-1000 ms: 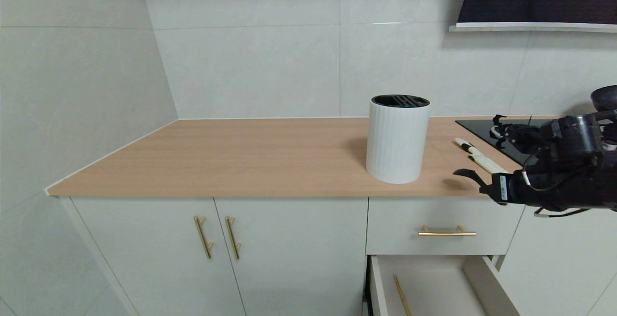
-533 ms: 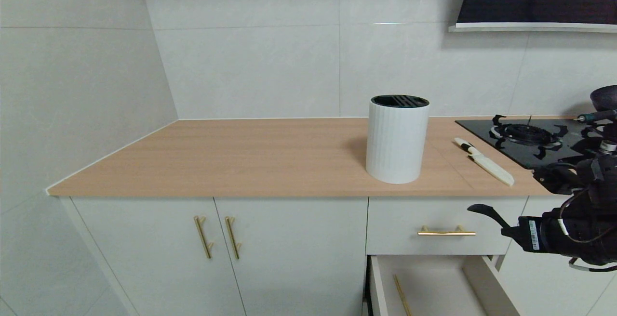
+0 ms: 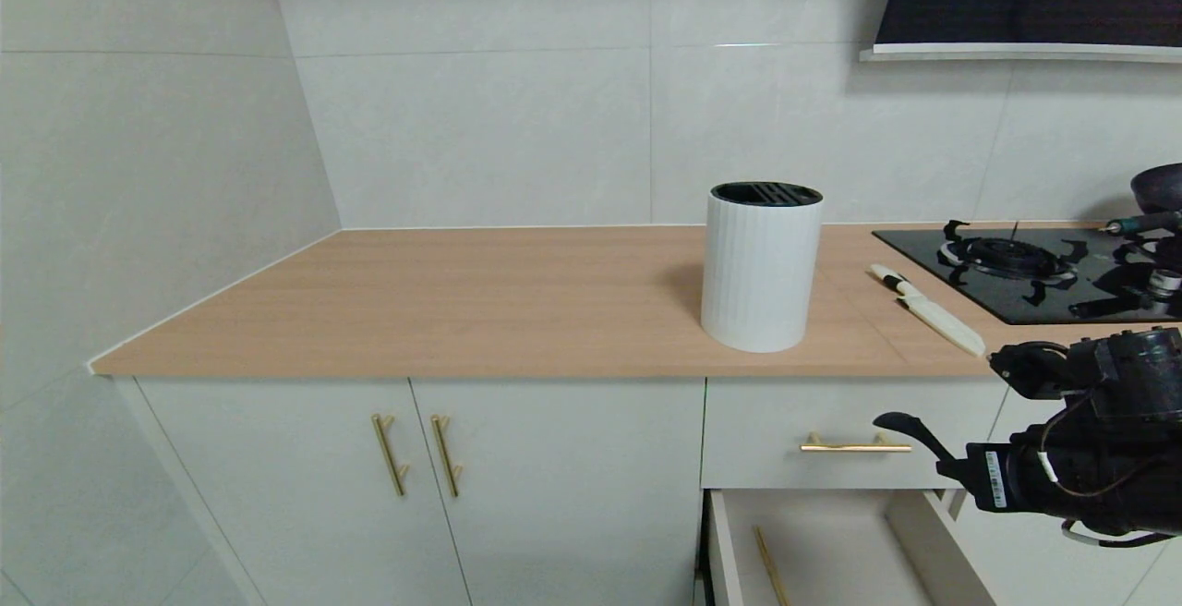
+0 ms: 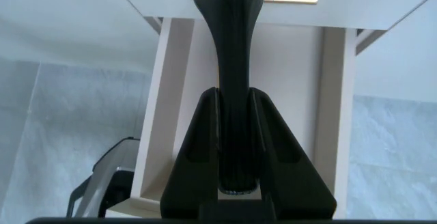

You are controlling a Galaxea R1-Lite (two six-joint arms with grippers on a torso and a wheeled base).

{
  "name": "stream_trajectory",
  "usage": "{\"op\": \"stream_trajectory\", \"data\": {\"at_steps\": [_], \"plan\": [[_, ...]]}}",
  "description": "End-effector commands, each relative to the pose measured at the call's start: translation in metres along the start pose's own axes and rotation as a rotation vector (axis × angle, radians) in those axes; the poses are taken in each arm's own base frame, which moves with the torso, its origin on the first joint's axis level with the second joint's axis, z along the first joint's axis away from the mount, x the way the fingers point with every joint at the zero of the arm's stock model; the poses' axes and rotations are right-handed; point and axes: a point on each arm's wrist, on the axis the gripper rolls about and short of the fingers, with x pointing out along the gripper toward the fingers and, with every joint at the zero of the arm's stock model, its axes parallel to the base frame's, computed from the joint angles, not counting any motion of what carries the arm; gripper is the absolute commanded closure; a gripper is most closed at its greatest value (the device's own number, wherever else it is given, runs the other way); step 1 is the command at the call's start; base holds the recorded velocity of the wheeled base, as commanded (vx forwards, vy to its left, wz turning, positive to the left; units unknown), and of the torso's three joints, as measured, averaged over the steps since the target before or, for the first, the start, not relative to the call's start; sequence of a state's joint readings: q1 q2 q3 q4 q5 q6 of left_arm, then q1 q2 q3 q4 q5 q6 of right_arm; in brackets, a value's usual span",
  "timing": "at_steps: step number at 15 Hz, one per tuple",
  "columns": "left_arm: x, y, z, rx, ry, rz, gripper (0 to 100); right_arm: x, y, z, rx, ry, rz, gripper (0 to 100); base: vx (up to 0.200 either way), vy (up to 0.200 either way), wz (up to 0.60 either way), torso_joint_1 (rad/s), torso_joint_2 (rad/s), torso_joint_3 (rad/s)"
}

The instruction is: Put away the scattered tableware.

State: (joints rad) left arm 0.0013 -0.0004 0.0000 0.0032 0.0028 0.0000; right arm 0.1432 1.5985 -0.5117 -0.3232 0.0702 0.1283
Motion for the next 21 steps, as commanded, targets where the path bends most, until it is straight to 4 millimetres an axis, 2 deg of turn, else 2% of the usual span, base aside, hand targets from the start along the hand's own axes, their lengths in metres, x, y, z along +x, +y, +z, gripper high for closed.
{"op": "stream_trajectory", "data": {"at_steps": [1, 5, 16, 21], "plan": [[0.0, 0.0, 0.0, 0.0, 0.0, 0.001, 0, 0.008, 0.0, -0.004, 0.001, 0.027, -0.001, 100, 0.0, 0.0, 0.0, -0.085, 0.18, 0.115], [0.0, 0.0, 0.0, 0.0, 0.0, 0.001, 0, 0.017, -0.001, -0.008, 0.0, 0.053, -0.002, 100, 0.0, 0.0, 0.0, -0.165, 0.4, 0.233], [0.0, 0.0, 0.0, 0.0, 0.0, 0.001, 0, 0.021, -0.001, -0.009, -0.001, 0.06, -0.005, 100, 0.0, 0.0, 0.0, -0.162, 0.46, 0.295], [0.0, 0.0, 0.0, 0.0, 0.0, 0.001, 0, 0.03, -0.002, -0.012, -0.001, 0.058, -0.009, 100, 0.0, 0.0, 0.0, -0.001, 0.09, 0.042]]}}
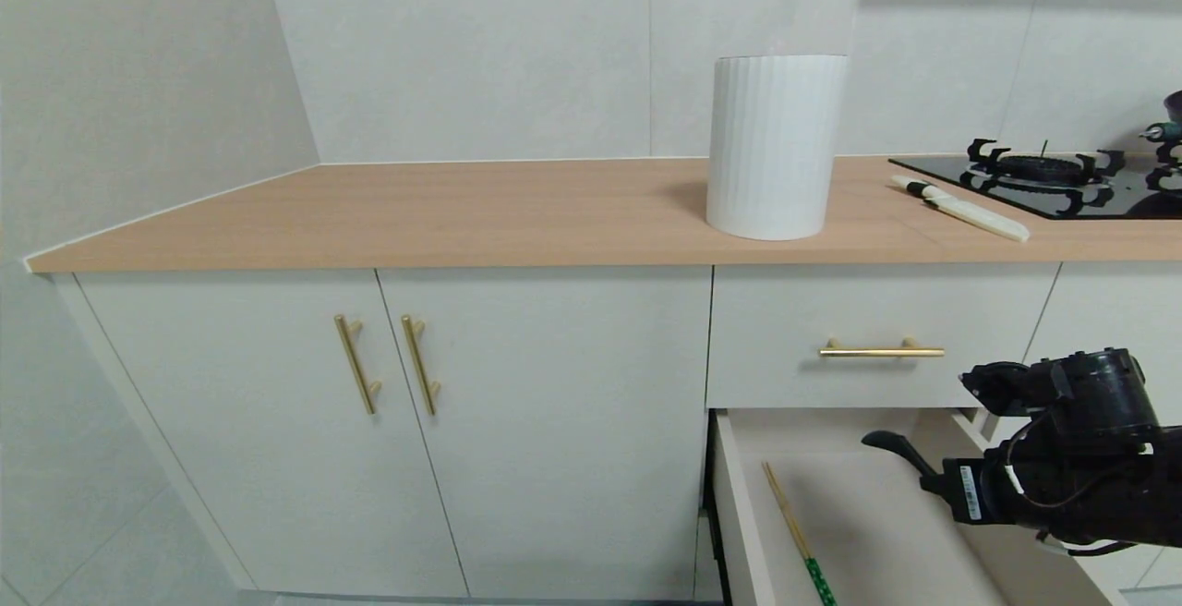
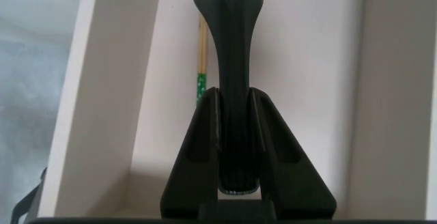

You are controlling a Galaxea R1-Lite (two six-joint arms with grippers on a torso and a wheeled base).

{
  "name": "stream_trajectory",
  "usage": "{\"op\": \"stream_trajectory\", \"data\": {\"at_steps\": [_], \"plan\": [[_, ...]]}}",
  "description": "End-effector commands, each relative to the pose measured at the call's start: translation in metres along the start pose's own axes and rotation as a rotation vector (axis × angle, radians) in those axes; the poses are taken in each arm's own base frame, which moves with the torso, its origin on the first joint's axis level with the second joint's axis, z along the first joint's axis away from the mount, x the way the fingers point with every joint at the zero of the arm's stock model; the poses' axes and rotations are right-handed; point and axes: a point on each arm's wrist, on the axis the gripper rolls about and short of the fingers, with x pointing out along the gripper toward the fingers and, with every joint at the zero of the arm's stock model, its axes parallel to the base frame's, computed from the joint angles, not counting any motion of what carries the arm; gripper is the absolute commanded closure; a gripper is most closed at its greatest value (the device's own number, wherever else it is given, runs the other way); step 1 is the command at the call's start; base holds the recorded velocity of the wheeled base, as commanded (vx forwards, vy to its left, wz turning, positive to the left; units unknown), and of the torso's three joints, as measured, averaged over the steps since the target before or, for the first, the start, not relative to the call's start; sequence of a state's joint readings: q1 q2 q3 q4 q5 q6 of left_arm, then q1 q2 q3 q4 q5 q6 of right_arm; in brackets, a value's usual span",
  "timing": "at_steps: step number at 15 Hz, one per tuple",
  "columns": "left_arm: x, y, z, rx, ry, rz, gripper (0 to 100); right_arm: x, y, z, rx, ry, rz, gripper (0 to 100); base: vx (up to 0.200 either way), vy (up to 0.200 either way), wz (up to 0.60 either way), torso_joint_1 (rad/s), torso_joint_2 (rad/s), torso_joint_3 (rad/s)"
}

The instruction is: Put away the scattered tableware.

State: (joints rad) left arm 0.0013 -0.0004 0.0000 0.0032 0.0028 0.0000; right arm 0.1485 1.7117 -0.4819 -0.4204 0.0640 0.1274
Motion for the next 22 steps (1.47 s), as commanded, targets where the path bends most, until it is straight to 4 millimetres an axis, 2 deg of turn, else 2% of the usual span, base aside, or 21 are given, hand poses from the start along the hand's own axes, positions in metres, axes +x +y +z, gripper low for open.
{"op": "stream_trajectory", "data": {"at_steps": [1, 4, 11, 15, 18, 22], "plan": [[0.0, 0.0, 0.0, 0.0, 0.0, 0.001, 0, 0.004, 0.0, -0.002, 0.001, 0.016, -0.001, 100, 0.0, 0.0, 0.0, 0.0, 0.0, 0.0], [0.0, 0.0, 0.0, 0.0, 0.0, 0.001, 0, 0.015, -0.001, -0.003, 0.003, 0.033, -0.004, 100, 0.0, 0.0, 0.0, -0.05, 0.04, 0.053], [0.0, 0.0, 0.0, 0.0, 0.0, 0.001, 0, 0.093, -0.009, -0.019, 0.009, 0.111, -0.069, 100, 0.0, 0.0, 0.0, -0.026, 0.04, 0.025], [0.0, 0.0, 0.0, 0.0, 0.0, 0.001, 0, 0.132, -0.002, -0.031, -0.032, 0.183, -0.121, 100, 0.0, 0.0, 0.0, 0.0, 0.0, 0.0], [0.0, 0.0, 0.0, 0.0, 0.0, 0.001, 0, 0.146, 0.005, -0.037, -0.064, 0.299, -0.161, 100, 0.0, 0.0, 0.0, 0.0, 0.0, 0.0], [0.0, 0.0, 0.0, 0.0, 0.0, 0.001, 0, 0.145, 0.006, -0.03, -0.068, 0.381, -0.198, 100, 0.0, 0.0, 0.0, 0.0, 0.0, 0.0]]}}
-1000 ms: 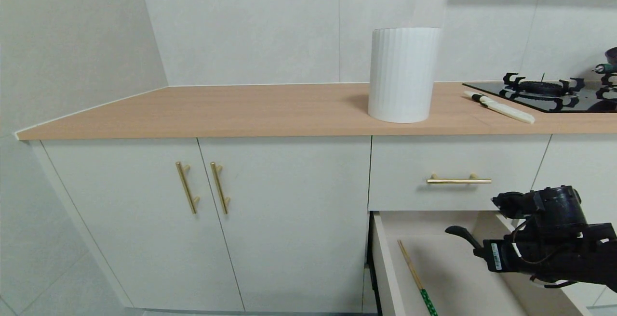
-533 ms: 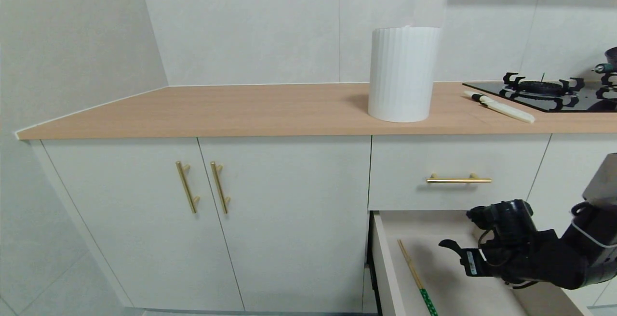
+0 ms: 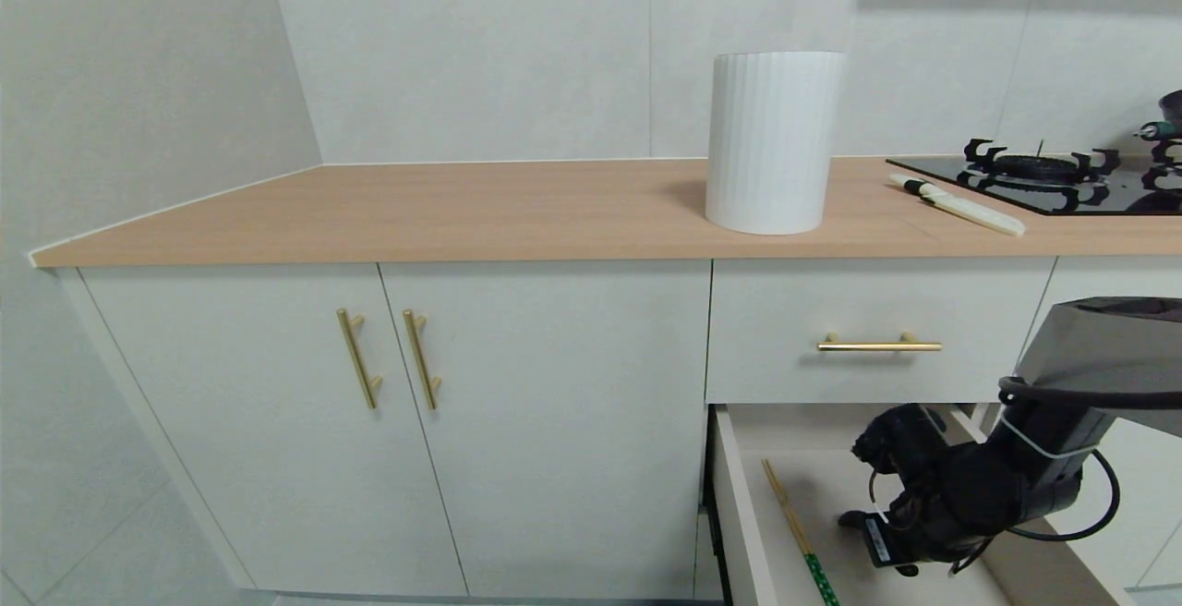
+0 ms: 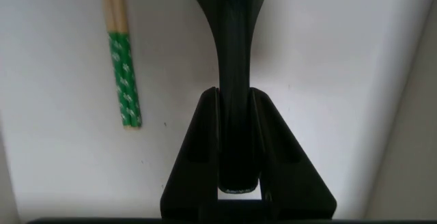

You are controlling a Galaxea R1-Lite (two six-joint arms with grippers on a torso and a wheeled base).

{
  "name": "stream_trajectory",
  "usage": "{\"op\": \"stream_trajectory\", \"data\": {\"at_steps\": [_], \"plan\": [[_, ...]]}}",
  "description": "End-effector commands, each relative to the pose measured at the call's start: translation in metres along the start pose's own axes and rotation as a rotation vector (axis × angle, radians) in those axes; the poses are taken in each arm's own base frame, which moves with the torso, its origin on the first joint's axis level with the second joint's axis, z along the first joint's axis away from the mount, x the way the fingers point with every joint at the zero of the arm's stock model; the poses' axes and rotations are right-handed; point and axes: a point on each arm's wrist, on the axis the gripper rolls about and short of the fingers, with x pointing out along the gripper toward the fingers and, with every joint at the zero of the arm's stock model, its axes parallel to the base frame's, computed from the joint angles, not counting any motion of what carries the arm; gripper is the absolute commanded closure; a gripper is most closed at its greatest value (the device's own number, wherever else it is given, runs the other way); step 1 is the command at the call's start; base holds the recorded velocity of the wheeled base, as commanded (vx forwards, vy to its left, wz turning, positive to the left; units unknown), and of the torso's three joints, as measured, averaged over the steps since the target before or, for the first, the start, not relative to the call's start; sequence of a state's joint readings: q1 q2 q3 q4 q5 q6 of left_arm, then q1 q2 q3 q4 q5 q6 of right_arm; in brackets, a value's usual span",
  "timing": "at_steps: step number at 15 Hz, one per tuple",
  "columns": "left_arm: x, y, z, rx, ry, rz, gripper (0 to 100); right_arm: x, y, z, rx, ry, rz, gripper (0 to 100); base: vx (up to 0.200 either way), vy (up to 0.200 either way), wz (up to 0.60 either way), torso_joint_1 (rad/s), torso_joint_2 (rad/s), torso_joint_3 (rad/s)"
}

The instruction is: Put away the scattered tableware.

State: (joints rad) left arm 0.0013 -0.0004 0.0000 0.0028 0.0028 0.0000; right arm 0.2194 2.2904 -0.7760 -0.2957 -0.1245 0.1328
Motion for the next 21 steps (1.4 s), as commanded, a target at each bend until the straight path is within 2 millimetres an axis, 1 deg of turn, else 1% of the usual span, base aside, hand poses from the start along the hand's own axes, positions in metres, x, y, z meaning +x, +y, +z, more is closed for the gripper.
{"op": "stream_trajectory", "data": {"at_steps": [1, 5, 8, 11, 12, 21], "plan": [[0.0, 0.0, 0.0, 0.0, 0.001, 0.001, 0, 0.0013, 0.001, 0.0028, 0.0, -0.005, 0.001, 100, 0.0, 0.0, 0.0, 0.0, 0.0, 0.0], [0.0, 0.0, 0.0, 0.0, 0.001, 0.001, 0, 0.0018, 0.001, 0.0021, 0.003, -0.003, 0.0, 100, 0.0, 0.0, 0.0, 0.0, 0.0, 0.0], [0.0, 0.0, 0.0, 0.0, 0.001, 0.001, 0, 0.0036, 0.0002, -0.0005, 0.002, 0.003, -0.05, 100, 0.0, 0.0, 0.0, 0.0, 0.0, 0.0], [0.0, 0.0, 0.0, 0.0, 0.001, 0.001, 0, 0.004, 0.0003, -0.0003, 0.002, 0.002, -0.053, 100, 0.0, 0.0, 0.0, 0.0, 0.0, 0.0], [0.0, 0.0, 0.0, 0.0, 0.001, 0.001, 0, 0.004, 0.0003, -0.0003, 0.002, 0.002, -0.053, 0, 0.0, 0.0, 0.0, 0.0, 0.0, 0.0], [0.0, 0.0, 0.0, 0.0, 0.001, 0.001, 0, 0.004, 0.0003, -0.0002, 0.017, -0.001, -0.053, 0, 0.0, 0.0, 0.0, 0.0, 0.0, 0.0]]}}
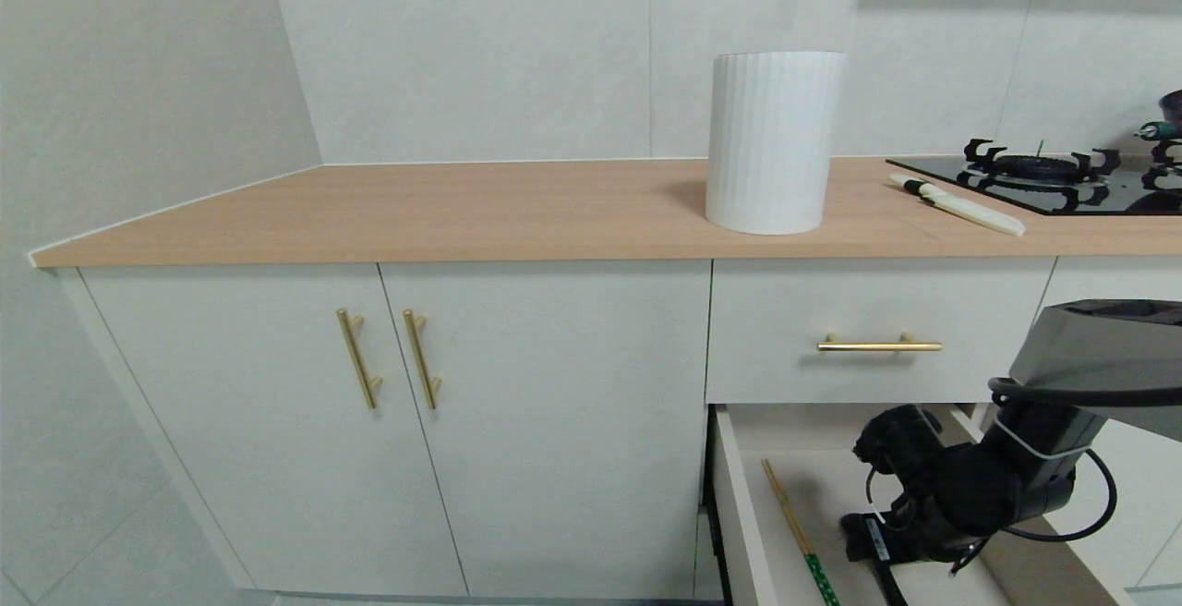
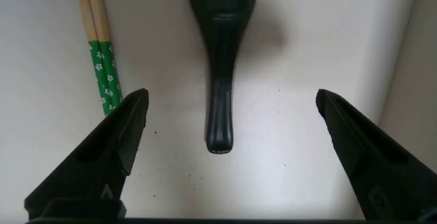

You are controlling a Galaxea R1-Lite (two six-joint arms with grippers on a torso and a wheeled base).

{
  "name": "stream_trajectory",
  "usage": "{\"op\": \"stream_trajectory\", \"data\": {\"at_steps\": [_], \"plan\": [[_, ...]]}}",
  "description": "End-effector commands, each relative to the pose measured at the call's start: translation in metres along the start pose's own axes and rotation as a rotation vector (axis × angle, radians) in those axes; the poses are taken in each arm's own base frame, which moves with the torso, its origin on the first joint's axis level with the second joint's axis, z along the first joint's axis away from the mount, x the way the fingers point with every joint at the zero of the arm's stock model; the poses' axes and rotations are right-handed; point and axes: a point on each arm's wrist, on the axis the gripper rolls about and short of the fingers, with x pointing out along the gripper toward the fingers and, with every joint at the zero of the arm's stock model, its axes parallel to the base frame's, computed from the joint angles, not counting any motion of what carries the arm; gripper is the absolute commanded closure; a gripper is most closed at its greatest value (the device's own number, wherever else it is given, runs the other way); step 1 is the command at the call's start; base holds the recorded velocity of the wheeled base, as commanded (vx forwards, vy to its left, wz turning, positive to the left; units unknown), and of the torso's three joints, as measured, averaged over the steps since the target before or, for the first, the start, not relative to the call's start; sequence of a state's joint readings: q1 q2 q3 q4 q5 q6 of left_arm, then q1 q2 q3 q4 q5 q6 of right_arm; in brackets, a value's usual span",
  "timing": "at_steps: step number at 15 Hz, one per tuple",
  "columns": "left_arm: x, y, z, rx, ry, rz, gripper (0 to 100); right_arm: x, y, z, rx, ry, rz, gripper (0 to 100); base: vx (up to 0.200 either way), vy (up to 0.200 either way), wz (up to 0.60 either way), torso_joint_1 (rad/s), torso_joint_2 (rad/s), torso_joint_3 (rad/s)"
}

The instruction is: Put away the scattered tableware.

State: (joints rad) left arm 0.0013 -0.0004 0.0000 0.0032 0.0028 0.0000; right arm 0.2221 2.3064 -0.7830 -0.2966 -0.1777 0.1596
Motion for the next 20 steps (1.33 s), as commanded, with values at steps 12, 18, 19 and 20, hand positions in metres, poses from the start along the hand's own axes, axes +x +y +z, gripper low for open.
{"op": "stream_trajectory", "data": {"at_steps": [12, 18, 19, 20], "plan": [[0.0, 0.0, 0.0, 0.0, 0.0, 0.001, 0, -0.185, -0.014, -0.011, 0.037, -0.267, 0.185, 0, -0.033, 0.0, 0.0, 0.0, 0.0, 0.0], [0.0, 0.0, 0.0, 0.0, 0.0, 0.001, 0, -0.199, -0.01, -0.03, -0.076, -0.221, 0.189, 0, -0.2, 0.0, 0.0, 0.003, 0.0, 0.002], [0.0, 0.0, 0.0, 0.0, 0.0, 0.001, 0, -0.2, -0.013, -0.038, -0.155, -0.204, 0.195, 0, 0.0, 0.0, 0.0, 0.0, 0.0, 0.0], [0.0, 0.0, 0.0, 0.0, 0.0, 0.001, 0, -0.203, -0.014, -0.044, -0.201, -0.187, 0.215, 0, 0.0, 0.0, 0.0, 0.0, 0.0, 0.0]]}}
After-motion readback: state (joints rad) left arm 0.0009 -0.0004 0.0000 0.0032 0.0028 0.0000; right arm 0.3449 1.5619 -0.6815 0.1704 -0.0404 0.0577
